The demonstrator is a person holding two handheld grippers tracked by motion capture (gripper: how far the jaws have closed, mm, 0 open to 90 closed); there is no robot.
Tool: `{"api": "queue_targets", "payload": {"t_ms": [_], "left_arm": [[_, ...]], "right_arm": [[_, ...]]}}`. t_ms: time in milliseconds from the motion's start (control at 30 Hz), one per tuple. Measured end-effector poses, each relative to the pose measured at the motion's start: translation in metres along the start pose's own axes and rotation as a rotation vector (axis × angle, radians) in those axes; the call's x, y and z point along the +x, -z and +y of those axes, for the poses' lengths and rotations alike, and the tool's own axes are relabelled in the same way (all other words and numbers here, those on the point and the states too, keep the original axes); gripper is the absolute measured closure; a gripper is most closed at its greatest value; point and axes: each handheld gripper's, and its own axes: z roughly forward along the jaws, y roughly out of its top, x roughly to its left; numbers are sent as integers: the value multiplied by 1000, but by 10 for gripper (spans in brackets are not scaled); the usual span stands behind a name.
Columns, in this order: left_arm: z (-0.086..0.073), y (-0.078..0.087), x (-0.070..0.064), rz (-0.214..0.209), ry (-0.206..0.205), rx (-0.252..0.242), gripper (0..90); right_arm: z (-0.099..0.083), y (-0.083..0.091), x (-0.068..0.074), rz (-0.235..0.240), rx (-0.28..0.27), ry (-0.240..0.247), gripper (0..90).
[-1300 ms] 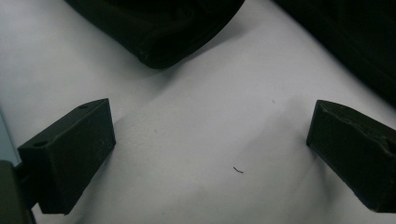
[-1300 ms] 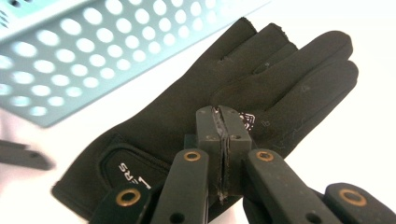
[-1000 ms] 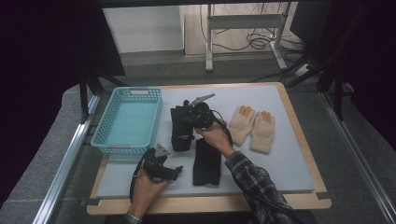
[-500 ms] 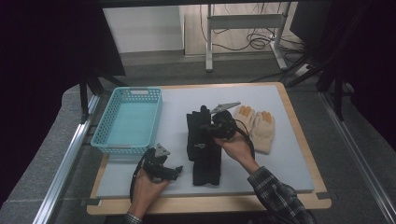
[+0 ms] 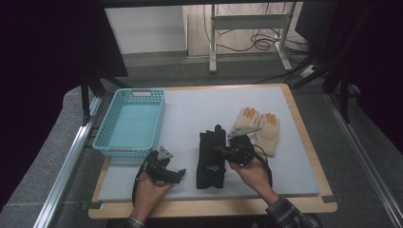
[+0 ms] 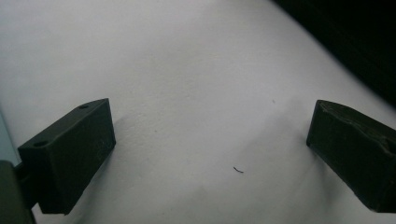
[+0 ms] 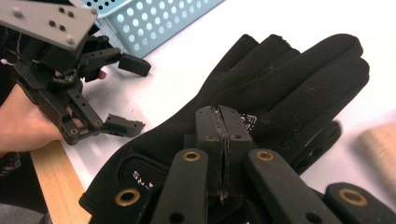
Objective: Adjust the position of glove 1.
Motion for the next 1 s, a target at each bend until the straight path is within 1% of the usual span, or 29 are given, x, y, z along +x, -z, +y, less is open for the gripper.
{"api": "queue_targets", "payload": {"t_ms": [67,100,167,200,233,267,367,433,500,567,600,667,733,767,833,867,900,1000], "left_arm": [[0,0,0,1,-2,0,12],[0,0,0,1,-2,1,12],[0,0,0,1,1,0,12],[0,0,0,0,-1,1,12],[0,0,0,0,-4,4,12],[0,0,0,0,-4,4,13],[0,0,0,1,0,0,12],[0,0,0,1,-3,3,12],[0,0,0,0,-4,4,12],[0,0,0,0,-4,5,12],[0,0,0,0,-4,4,12],[0,0,0,0,-4,5,12],[0,0,0,0,-4,5,12],[0,0,0,0,-4,5,12],[0,0,0,0,-3,5,13],[0,0,0,0,-3,5,13],[0,1,0,0,1,4,13],[0,1,1,-2,2,2,18]], "right_arm": [[-4,-5,0,-14,8,2,871],[-7,-9,-1,-32,14,4,871],[-11,-14,-3,-47,15,-6,870],[-15,-20,-5,-50,25,-10,857],[-15,-20,-5,-50,25,-10,857],[-18,-24,-5,-51,33,-5,842],[-25,-32,-5,-51,41,-5,724],[-25,-29,-6,-52,30,10,624],[-22,-25,-10,-56,29,27,572],[-21,-16,-17,-85,23,48,565],[-21,-11,-22,-97,17,51,570],[-24,-2,-32,-86,12,35,629],[-31,4,-40,-74,9,34,712],[-35,6,-43,-70,17,35,760],[-45,8,-46,-56,40,41,839],[-49,7,-46,-50,47,45,862],[-54,6,-45,-41,52,54,878],[-64,3,-42,-12,58,66,882]]}}
